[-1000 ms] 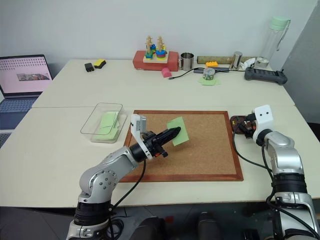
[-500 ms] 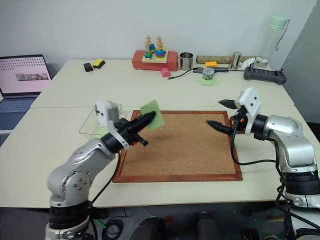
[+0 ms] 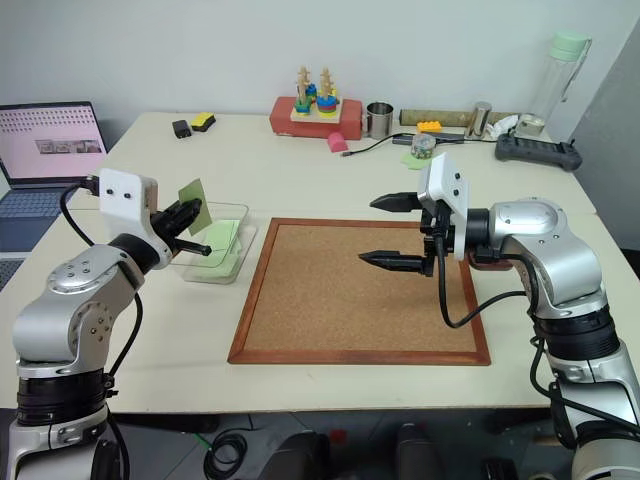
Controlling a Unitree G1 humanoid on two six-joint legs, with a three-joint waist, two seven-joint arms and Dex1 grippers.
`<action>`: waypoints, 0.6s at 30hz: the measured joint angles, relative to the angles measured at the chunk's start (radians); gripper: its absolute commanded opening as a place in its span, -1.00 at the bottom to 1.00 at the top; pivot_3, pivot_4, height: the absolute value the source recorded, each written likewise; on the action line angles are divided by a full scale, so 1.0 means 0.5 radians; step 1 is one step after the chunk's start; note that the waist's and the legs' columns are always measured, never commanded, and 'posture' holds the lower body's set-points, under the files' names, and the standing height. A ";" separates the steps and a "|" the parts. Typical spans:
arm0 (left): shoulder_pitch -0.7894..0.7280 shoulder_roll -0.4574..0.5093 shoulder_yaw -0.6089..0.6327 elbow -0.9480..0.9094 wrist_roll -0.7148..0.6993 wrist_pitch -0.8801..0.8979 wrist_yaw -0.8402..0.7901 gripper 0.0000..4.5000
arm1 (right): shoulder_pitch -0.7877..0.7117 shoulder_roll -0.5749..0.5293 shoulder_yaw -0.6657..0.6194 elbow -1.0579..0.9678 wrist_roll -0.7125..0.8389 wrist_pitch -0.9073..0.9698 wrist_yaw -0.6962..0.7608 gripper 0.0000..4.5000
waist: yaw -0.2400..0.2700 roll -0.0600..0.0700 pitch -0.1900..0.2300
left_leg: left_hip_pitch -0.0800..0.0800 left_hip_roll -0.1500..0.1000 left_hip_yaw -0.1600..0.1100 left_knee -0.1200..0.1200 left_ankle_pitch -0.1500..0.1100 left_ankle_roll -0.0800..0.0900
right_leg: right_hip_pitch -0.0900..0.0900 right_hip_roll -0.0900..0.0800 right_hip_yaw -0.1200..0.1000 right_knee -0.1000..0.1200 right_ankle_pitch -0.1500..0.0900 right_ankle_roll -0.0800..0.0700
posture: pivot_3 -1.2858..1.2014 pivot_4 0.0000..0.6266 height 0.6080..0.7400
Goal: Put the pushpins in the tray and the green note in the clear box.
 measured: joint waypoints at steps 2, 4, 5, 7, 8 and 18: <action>-0.020 0.001 -0.005 0.107 0.058 -0.041 0.006 -0.91 | 0.006 -0.005 0.000 -0.004 0.002 0.007 0.008 1.00 | -0.003 0.000 0.000 | 0.001 0.000 0.000 0.000 0.000 0.000 | 0.000 0.000 0.000 0.001 0.000 0.000 | 0.03 -0.52 1.00; -0.038 0.000 -0.028 0.200 0.096 -0.075 -0.005 -0.80 | 0.024 -0.019 0.000 -0.013 0.004 0.033 0.014 1.00 | -0.004 0.000 0.000 | 0.001 0.000 0.000 0.000 0.000 0.000 | 0.000 0.000 0.000 0.001 0.000 0.000 | 0.03 -0.52 1.00; -0.049 -0.003 -0.041 0.240 0.111 -0.094 -0.013 -0.74 | 0.034 -0.029 0.000 -0.015 0.006 0.048 0.019 1.00 | -0.004 0.000 0.000 | 0.000 0.000 0.000 0.000 0.000 0.000 | 0.000 0.000 0.001 0.001 0.000 0.000 | 0.03 -0.52 1.00; -0.078 -0.004 -0.067 0.284 0.145 -0.113 -0.041 -0.56 | 0.046 -0.053 0.000 -0.032 0.024 0.085 0.033 1.00 | -0.004 -0.001 0.000 | 0.000 0.000 0.000 0.000 0.000 0.000 | 0.000 0.000 0.001 0.001 0.000 0.000 | 0.03 -0.52 1.00; -0.081 -0.004 -0.074 0.287 0.154 -0.125 -0.049 -0.51 | 0.047 -0.062 0.000 -0.044 0.028 0.095 0.043 1.00 | -0.004 -0.001 0.000 | 0.000 0.000 0.000 0.000 0.000 0.000 | 0.000 -0.001 0.001 0.001 0.000 0.000 | 0.03 -0.52 1.00; -0.084 0.008 -0.074 0.196 0.175 -0.129 -0.144 0.33 | 0.086 -0.086 0.003 -0.086 0.060 0.124 0.064 1.00 | -0.005 -0.001 0.000 | 0.000 0.000 -0.002 0.000 0.000 0.000 | -0.001 -0.001 0.001 0.001 0.000 0.000 | 0.03 -0.52 1.00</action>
